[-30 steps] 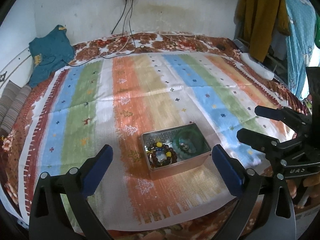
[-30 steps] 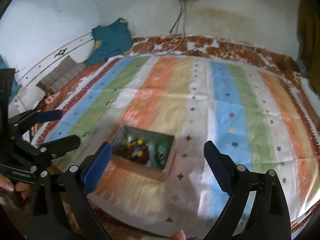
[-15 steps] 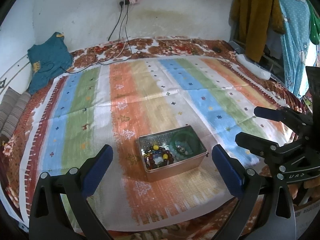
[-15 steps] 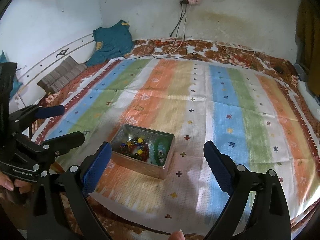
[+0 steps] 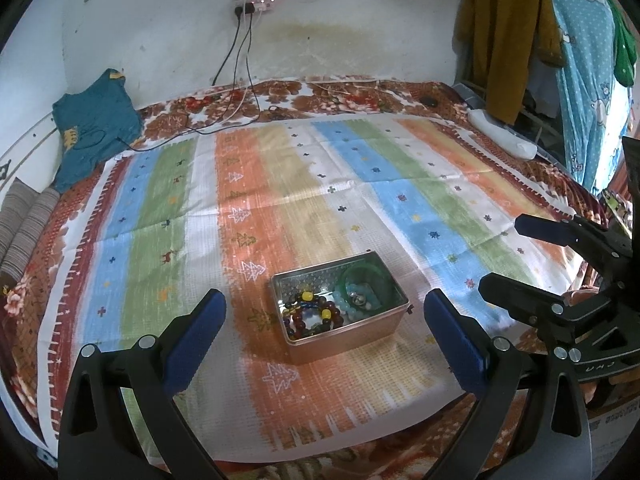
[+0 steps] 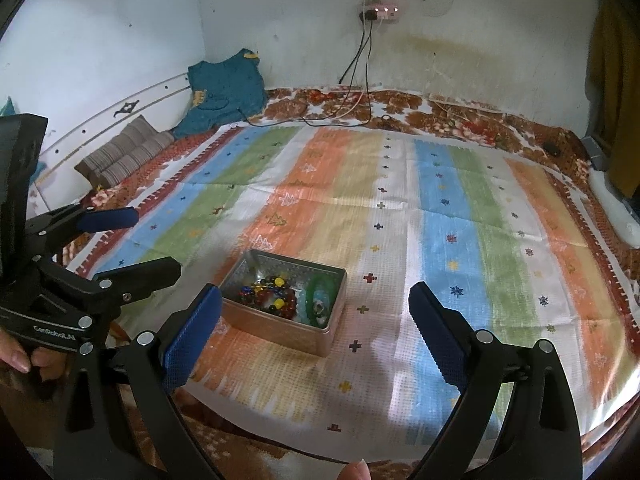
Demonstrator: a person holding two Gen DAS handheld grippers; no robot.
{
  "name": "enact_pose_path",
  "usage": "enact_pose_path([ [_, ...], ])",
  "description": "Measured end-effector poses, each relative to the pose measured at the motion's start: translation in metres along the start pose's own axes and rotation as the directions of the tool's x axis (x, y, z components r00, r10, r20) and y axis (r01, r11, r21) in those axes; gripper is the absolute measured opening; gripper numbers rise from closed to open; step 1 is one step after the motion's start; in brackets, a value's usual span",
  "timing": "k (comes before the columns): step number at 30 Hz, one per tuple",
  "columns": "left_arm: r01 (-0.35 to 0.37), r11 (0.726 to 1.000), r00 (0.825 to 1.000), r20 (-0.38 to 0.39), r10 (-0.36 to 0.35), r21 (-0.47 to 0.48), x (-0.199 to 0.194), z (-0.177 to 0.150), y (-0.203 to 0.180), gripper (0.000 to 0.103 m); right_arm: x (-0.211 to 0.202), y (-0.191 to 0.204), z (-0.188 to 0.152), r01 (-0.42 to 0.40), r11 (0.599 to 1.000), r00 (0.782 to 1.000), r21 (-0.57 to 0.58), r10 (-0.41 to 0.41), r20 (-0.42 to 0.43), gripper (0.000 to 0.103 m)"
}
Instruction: Organize jewelry
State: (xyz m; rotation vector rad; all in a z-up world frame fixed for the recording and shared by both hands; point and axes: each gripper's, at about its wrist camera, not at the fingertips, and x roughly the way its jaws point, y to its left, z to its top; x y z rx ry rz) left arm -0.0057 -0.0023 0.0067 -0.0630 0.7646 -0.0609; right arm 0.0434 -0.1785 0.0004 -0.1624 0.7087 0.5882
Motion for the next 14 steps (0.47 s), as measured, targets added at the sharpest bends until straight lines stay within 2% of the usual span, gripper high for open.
enact_pose_path([
  [14,-0.008,1.000,1.000,0.012,0.008,0.020,-0.0024,-0.0020,-0.0026,0.097,-0.0052,-0.0003,-0.0001,0.013,1.000,1.000,0.002,-0.013,0.020,0.097],
])
